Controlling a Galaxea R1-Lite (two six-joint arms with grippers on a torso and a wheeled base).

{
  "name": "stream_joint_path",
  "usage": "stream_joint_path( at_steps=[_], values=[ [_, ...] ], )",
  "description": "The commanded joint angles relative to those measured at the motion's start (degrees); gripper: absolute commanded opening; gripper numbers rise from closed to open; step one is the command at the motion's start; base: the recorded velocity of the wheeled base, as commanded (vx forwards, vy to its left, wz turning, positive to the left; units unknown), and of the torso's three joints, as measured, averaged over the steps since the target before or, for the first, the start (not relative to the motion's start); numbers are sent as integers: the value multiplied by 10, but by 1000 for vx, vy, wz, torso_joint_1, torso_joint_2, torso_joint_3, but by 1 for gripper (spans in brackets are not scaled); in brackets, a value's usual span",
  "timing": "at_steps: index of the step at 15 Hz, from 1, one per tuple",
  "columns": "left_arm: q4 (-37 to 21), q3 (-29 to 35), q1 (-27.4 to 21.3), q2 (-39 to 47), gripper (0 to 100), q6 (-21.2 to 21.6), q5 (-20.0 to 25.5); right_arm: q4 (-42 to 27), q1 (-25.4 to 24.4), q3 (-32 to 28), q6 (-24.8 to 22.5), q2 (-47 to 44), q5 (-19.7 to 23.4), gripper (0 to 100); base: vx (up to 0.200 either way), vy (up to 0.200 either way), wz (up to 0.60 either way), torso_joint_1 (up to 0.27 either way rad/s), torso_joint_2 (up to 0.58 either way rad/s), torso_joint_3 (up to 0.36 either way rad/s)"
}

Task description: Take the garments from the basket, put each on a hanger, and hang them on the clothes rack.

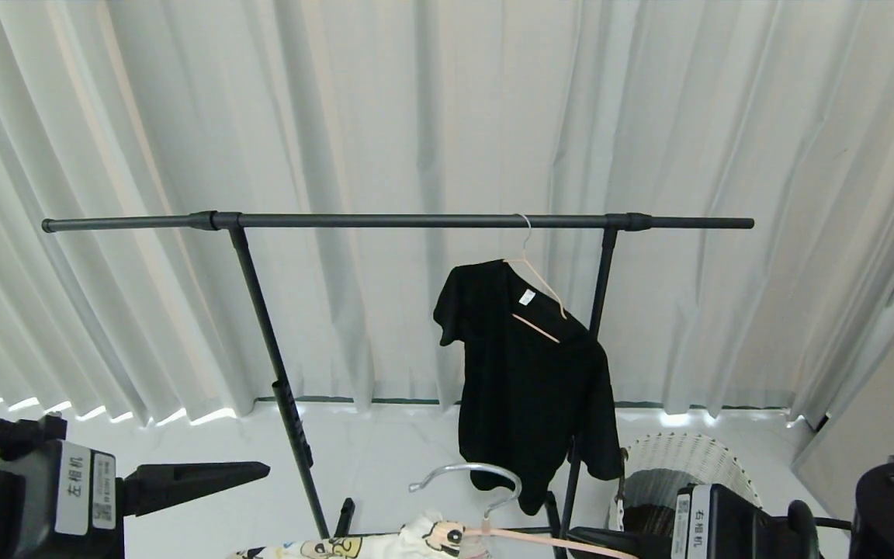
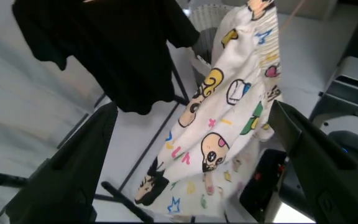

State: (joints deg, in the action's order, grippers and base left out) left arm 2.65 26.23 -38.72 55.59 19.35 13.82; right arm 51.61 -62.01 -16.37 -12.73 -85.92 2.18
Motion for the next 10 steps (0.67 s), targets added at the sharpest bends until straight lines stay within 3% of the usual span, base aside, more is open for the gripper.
stream_joint_path(
  at_steps=[1, 3, 10],
  values=[
    [0, -3, -6, 48, 100, 5, 4, 0, -8, 0, -5, 5, 1, 0, 0, 0, 0, 0, 0, 0],
    [0, -2, -6, 87, 100, 27, 4, 0, -21, -8, -8, 1, 0, 0, 0, 0, 0, 0, 0, 0],
    [0, 3, -14, 122, 100, 24, 3, 0, -62, -50, -18, -22, -2, 0, 0, 0, 0, 0, 0, 0]
  ],
)
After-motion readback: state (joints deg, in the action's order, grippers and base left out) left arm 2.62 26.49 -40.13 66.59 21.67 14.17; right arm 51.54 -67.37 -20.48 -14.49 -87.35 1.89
